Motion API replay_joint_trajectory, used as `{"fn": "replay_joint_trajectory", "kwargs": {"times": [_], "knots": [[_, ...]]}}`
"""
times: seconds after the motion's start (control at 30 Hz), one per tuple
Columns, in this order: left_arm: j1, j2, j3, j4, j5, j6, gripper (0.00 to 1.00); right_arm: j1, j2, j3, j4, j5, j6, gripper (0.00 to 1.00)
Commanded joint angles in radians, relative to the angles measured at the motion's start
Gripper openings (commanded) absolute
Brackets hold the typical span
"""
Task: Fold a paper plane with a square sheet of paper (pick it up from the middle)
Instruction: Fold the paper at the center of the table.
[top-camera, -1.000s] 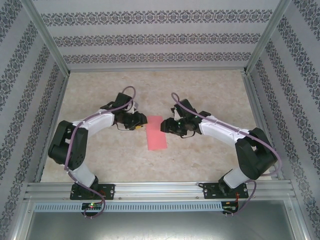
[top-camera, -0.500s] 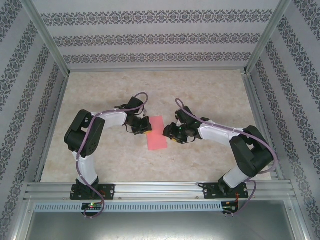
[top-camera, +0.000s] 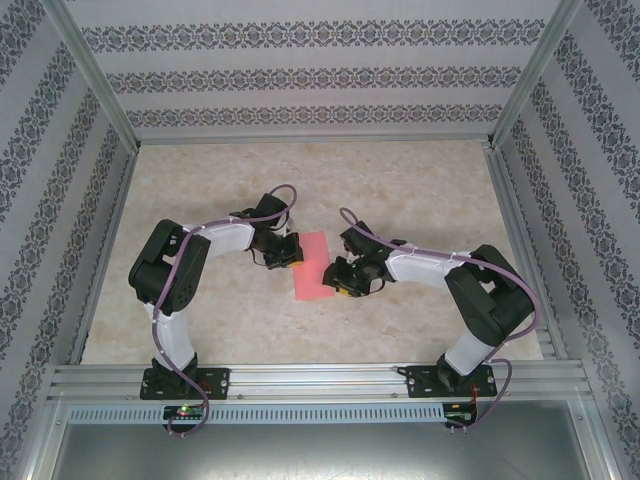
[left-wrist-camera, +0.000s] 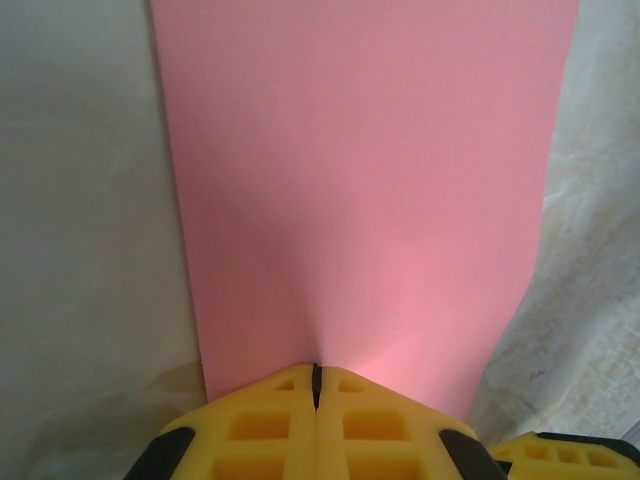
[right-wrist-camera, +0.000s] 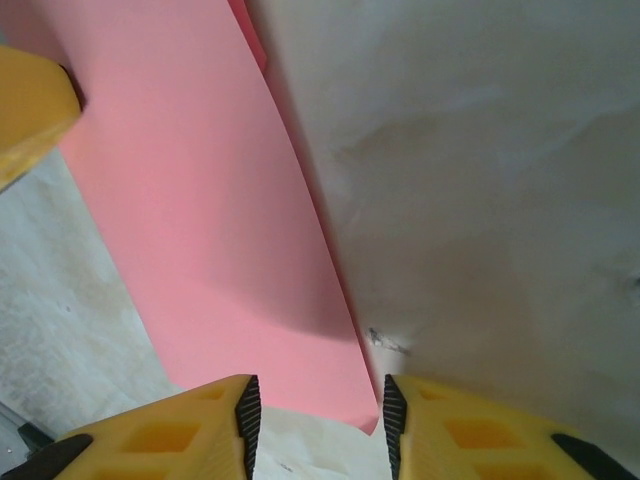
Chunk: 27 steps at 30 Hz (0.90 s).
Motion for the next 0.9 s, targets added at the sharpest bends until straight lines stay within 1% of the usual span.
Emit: {"fn": "replay_joint_trajectory", "kwargs": {"times": [0.0,0.17,0.4,0.6,0.87], "knots": [[-0.009,0.045,-0.014,-0.079,-0.082,0.018,0.04,0.017,0.026,0.016,-0.034,-0.007,0.015,0.37],[-0.009,0.046,-0.017,-0.077,-0.081,0.017,0.04,0.023,0.035,0.015,-0.022,-0.014,0.018,0.36],[-0.009,0.047,-0.022,-0.074,-0.083,0.013,0.04,0.027,0.016,-0.003,0.057,-0.034,0.049,0.3],[-0.01,0.05,-0.025,-0.073,-0.084,0.012,0.05,0.027,0.018,-0.02,0.094,-0.042,0.075,0.29],[-0.009,0.055,-0.023,-0.071,-0.086,0.01,0.04,0.026,-0.011,-0.017,-0.027,0.036,0.062,0.32]]}}
